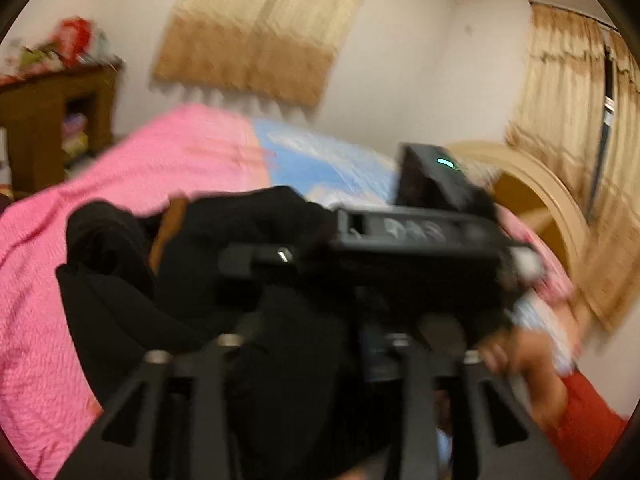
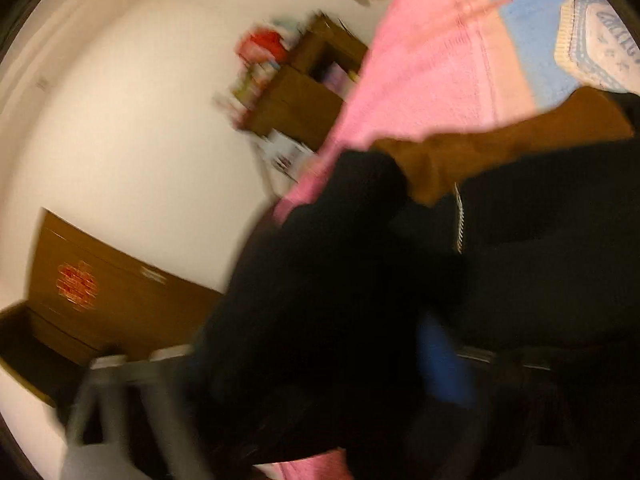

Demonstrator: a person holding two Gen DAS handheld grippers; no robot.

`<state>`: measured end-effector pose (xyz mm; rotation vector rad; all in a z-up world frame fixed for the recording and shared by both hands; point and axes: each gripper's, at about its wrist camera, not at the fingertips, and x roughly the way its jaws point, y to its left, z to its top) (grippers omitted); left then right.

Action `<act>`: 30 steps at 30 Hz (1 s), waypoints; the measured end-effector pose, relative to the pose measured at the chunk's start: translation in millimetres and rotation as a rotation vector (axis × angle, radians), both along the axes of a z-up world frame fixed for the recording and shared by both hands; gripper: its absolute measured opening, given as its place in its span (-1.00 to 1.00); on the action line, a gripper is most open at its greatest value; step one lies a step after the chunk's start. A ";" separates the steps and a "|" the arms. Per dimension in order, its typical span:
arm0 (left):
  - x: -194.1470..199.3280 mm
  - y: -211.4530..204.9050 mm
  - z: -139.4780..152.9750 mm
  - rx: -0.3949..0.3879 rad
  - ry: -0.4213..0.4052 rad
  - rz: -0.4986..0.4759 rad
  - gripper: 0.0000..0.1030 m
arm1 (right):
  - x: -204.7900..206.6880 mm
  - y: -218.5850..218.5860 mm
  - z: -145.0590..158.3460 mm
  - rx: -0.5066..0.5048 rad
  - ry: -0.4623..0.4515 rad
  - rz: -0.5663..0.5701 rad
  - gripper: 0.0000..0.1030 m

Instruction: Fold large clothes

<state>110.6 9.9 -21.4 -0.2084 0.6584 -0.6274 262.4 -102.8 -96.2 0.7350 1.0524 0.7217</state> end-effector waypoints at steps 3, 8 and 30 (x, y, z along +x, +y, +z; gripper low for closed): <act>-20.4 47.8 10.9 -0.077 -0.057 -0.013 0.16 | -3.7 7.2 -5.4 -0.067 -0.033 0.013 -0.11; 16.4 122.6 20.5 -0.063 -0.094 0.343 1.00 | -4.5 -5.2 -15.5 -0.076 -0.048 -0.017 -0.29; 69.8 30.1 20.1 0.031 0.022 0.191 -0.40 | -51.9 -15.7 40.8 -0.084 -0.274 -0.035 -0.52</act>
